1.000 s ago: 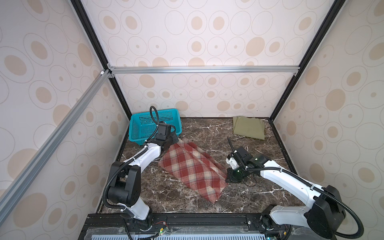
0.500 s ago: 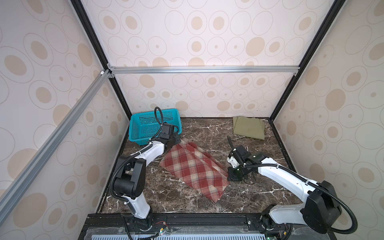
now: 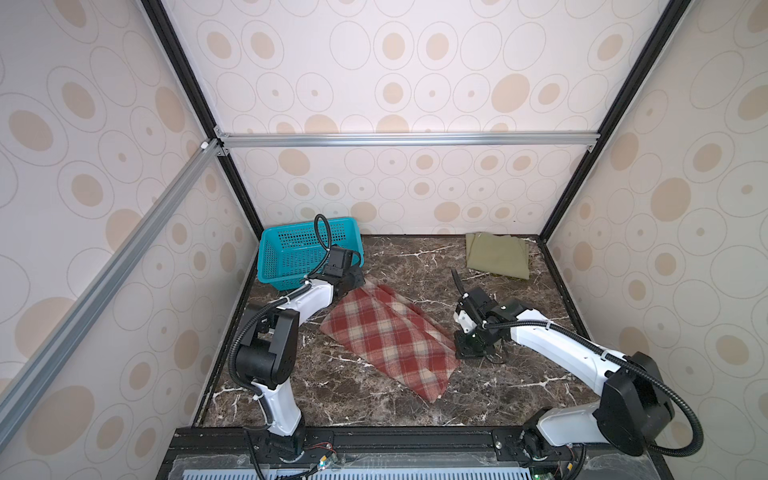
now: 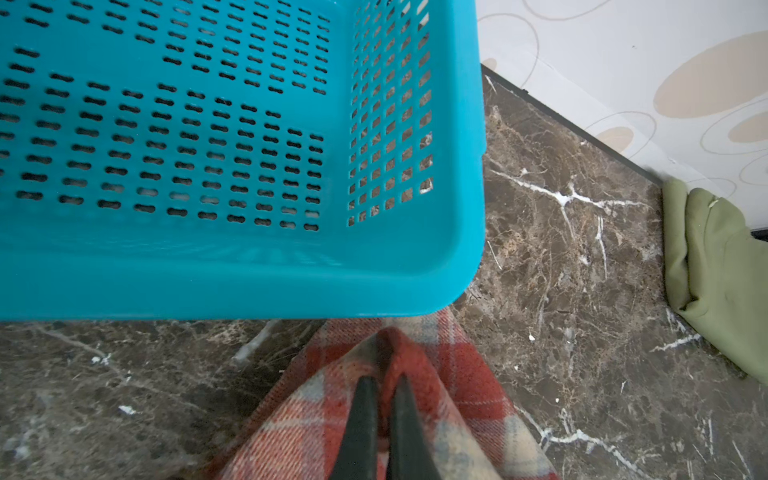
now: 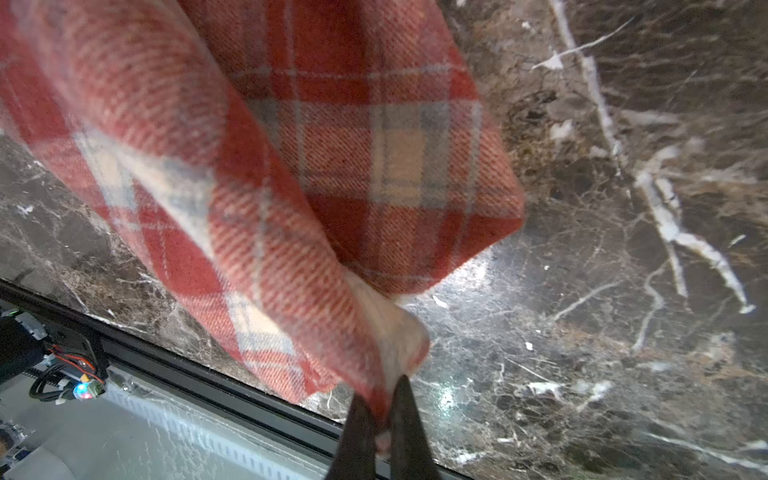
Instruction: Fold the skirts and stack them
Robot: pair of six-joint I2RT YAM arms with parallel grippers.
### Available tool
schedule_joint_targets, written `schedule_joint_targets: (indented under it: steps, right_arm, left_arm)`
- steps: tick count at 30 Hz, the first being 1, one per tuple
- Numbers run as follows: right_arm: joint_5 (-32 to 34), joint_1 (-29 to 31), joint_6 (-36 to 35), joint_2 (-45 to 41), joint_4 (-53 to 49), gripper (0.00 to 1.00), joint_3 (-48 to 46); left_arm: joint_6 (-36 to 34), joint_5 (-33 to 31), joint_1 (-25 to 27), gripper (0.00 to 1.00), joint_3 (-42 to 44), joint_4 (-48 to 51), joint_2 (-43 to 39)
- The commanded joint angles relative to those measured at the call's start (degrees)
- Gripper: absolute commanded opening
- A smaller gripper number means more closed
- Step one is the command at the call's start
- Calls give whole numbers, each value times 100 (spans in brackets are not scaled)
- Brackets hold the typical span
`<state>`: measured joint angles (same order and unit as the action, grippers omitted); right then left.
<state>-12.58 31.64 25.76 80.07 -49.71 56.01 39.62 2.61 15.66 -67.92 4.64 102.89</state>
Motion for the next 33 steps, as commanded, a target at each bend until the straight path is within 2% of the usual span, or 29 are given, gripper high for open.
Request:
schedule_joint_targets:
  steps: [1, 14, 33]
  right_arm:
    - [220, -74, -122, 145, -222, 0, 164]
    - [437, -103, -297, 193, -358, 0, 400]
    - [519, -126, -426, 714, -63, 0, 336]
  left_arm:
    - [-2, -108, 25, 0, -296, -183, 69]
    - [-9, -261, 35, 0, -272, -183, -30]
    - [-33, -208, 56, 0, -396, -164, 284]
